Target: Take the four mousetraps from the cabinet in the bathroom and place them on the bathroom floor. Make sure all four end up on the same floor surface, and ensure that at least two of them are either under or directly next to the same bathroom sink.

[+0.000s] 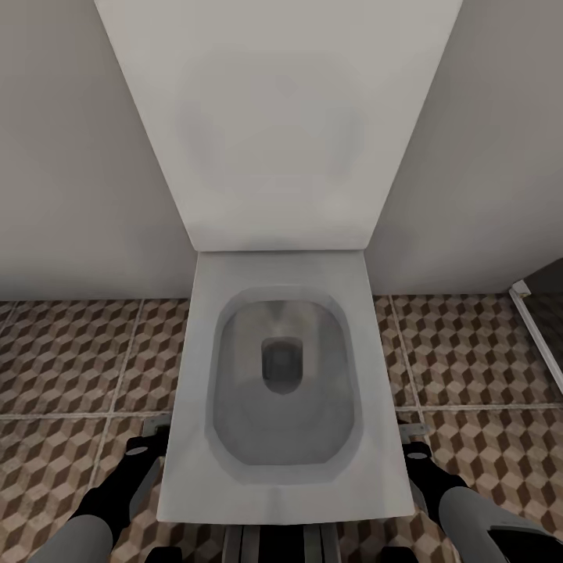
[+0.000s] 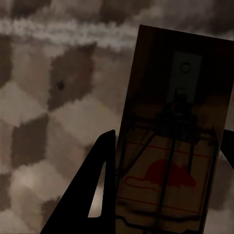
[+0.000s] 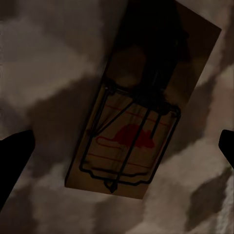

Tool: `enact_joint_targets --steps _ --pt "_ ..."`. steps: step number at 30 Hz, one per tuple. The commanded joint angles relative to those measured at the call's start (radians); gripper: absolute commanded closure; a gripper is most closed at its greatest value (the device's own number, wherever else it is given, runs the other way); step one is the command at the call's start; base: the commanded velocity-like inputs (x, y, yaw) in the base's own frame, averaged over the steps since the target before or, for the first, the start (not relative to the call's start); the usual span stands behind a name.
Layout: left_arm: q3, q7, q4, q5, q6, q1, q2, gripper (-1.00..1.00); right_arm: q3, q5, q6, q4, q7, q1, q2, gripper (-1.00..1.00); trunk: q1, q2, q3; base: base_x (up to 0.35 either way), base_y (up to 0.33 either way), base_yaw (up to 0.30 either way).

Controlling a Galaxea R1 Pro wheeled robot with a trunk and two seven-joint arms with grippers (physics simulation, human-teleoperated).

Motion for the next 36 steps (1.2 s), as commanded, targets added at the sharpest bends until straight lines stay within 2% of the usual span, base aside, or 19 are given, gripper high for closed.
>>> enact_joint_targets --steps 1,12,19,23,36 --pt "-0.002 0.007 -0.002 0.008 0.005 0.0 0.0 1.0 -0.002 0.008 0.003 0.0 0.0 0.0 0.0 -1.0 0.0 0.0 -0.001 0.0 0.0 0.0" --pt "-0.002 0.006 0.003 0.009 0.011 -0.008 -0.002 1.0 0.001 0.009 0.003 0.0 0.0 0.0 0.0 -1.0 0.0 0.0 -0.001 0.0 0.0 0.0" --pt "-0.002 0.006 0.098 0.009 0.023 -0.062 -0.003 1.0 0.001 0.009 0.003 0.0 0.0 0.0 0.0 -1.0 0.0 0.0 -0.001 0.0 0.0 0.0" --pt "-0.002 0.006 0.124 0.011 0.025 -0.079 -0.003 1.0 0.0 0.009 0.003 0.0 0.0 0.0 0.0 -1.0 0.0 0.0 -0.001 0.0 0.0 0.0" --pt "-0.002 0.006 0.138 0.013 0.028 -0.087 -0.001 1.0 0.001 0.009 0.003 0.0 0.0 0.0 0.0 -1.0 0.0 0.0 -0.001 0.0 0.0 0.0"
